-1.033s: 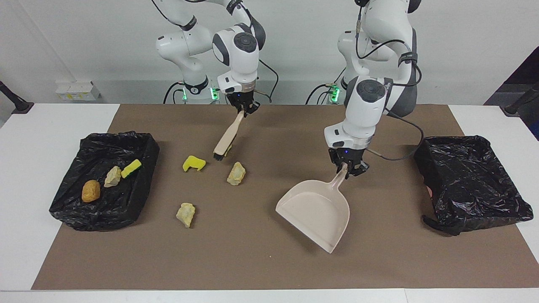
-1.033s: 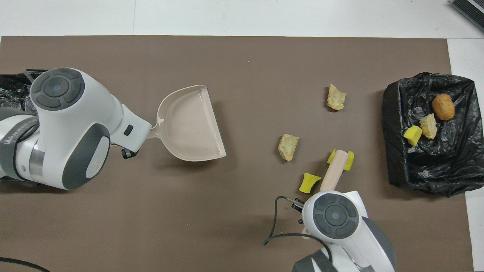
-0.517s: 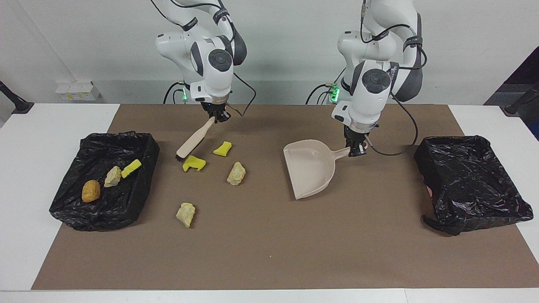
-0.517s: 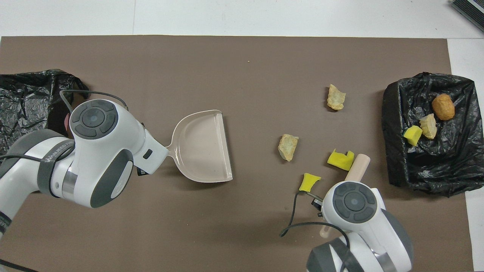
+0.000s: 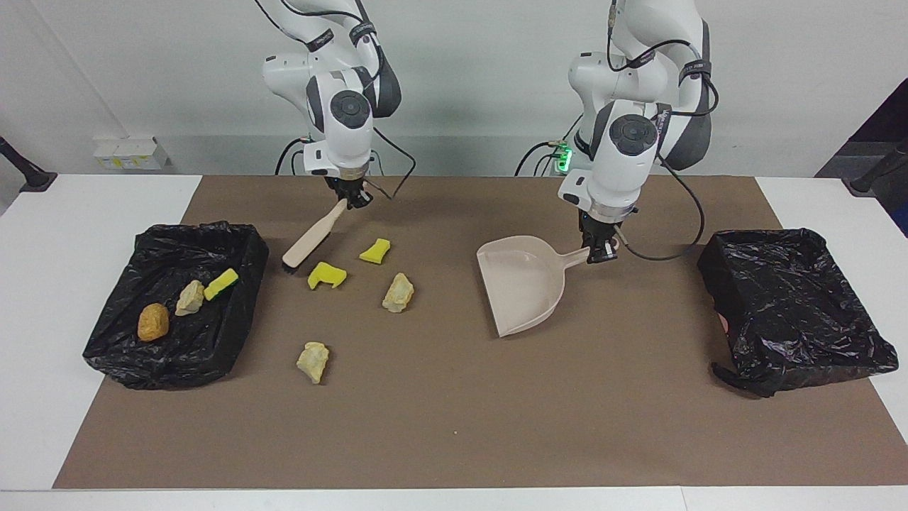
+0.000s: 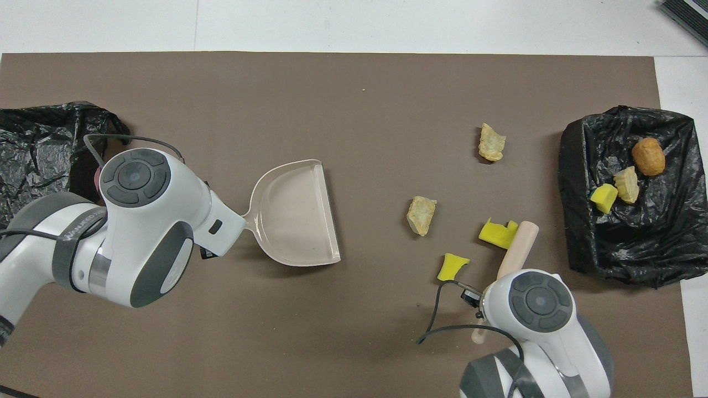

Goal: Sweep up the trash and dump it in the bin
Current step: 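Sweep the yellow pieces toward the dustpan with the right gripper's brush, then sweep the remaining yellow sponge into the dustpan with the right gripper's brush, then move the brush to the far bread chunk with the right gripper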

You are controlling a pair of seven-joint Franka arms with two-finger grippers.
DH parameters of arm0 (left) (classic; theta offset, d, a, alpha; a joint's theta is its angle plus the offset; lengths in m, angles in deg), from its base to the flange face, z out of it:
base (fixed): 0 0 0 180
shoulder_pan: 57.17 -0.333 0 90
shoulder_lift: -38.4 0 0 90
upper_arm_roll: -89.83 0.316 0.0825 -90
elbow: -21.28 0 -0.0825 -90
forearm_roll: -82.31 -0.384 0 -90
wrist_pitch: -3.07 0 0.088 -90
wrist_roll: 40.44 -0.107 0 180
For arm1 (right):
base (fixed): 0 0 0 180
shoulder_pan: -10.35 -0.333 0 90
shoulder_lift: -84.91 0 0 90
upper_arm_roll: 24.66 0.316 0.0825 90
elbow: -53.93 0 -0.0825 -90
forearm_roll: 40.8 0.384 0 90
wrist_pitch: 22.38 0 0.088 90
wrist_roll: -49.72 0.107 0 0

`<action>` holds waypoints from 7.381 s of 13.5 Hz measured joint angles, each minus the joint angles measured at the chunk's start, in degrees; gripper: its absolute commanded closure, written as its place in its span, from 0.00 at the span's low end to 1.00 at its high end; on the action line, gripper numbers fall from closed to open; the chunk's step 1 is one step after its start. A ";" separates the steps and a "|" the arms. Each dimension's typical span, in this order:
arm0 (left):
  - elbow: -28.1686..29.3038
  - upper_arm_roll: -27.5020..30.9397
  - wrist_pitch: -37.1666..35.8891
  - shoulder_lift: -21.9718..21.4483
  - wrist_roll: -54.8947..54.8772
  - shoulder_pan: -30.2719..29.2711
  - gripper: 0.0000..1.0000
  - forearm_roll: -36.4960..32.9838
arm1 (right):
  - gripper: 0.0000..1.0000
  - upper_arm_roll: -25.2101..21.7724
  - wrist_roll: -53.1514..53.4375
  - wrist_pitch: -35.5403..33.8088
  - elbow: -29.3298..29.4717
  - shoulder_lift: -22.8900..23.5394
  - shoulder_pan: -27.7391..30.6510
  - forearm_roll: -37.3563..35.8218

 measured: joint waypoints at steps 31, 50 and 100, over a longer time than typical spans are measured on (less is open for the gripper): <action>3.28 -0.27 0.97 -0.59 15.17 5.13 1.00 0.13 | 1.00 4.15 -24.44 -7.96 25.45 11.66 -15.51 12.35; 6.25 -0.18 7.30 -0.67 14.81 6.01 1.00 0.34 | 1.00 4.68 -28.62 -3.99 5.14 4.17 -1.74 11.28; 9.82 -0.26 15.63 -0.91 23.67 7.44 1.00 4.71 | 1.00 3.48 -47.44 -6.17 40.47 33.76 17.26 -22.04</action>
